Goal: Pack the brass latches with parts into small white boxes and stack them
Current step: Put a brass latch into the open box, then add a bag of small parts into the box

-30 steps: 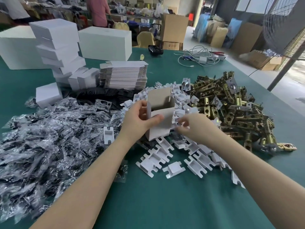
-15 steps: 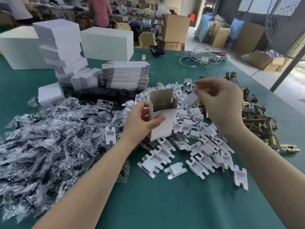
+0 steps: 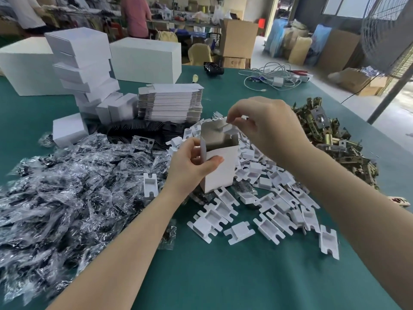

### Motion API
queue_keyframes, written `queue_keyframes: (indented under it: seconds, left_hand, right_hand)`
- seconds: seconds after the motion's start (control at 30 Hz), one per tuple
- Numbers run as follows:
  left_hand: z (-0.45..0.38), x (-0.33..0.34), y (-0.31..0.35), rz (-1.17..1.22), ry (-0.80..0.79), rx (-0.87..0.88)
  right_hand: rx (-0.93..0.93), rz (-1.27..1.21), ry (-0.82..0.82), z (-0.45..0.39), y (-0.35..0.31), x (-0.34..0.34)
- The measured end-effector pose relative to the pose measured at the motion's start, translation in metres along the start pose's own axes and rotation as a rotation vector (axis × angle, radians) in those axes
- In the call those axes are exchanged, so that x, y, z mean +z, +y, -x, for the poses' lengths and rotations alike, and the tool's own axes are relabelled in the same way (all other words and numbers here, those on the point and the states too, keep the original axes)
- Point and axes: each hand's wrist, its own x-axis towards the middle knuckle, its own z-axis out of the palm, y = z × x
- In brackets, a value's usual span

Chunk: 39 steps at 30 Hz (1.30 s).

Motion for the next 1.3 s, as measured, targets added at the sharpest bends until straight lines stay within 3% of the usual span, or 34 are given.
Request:
queue_keyframes:
  seconds: [0.17,0.43,0.73,0.97,1.3]
  left_hand:
    - [0.001,-0.001,0.003,0.002,-0.003,0.036]
    - [0.001,0.002,0.002,-0.063,0.001,0.102]
    - [0.002,0.001,0.0,-0.055,-0.002,0.144]
    - [0.003,0.002,0.001,-0.056,-0.017,0.139]
    - [0.002,0.003,-0.003,-0.007,-0.013,0.115]
  right_hand:
    - [-0.13,0.077,-0.318,-0.012,0.001,-0.014]
    - [-0.02,0.181,-0.43,-0.028,-0.01,-0.005]
    - [0.175,0.238,-0.208,-0.019,-0.031,0.019]
    - [0.261,0.071,0.022,-0.019,-0.021,0.015]
    - [0.314,0.236,-0.245,0.0,-0.026,0.032]
